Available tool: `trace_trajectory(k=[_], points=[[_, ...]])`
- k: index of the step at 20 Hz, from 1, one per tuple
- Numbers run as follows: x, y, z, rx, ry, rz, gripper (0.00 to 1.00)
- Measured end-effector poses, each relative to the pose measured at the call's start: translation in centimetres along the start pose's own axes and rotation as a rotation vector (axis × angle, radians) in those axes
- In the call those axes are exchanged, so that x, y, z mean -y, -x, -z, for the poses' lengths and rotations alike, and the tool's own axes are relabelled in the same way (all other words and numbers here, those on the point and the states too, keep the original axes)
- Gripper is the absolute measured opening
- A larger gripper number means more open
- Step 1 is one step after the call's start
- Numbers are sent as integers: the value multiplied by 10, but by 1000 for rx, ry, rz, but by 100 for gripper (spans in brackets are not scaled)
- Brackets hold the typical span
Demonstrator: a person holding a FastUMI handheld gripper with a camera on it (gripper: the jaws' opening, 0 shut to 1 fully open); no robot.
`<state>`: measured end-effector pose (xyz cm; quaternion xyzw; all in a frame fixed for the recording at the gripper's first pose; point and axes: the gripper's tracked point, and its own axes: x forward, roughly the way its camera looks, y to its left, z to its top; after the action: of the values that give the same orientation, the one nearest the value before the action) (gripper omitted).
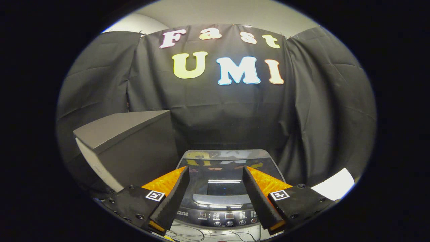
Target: Put the clothes into the washing machine and then close the washing machine lid.
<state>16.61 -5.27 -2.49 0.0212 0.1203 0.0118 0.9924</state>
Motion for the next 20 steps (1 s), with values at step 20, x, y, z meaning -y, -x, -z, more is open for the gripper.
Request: trace_trajectory(k=[20], points=[[-56,196,30,185,-15,-4,98]])
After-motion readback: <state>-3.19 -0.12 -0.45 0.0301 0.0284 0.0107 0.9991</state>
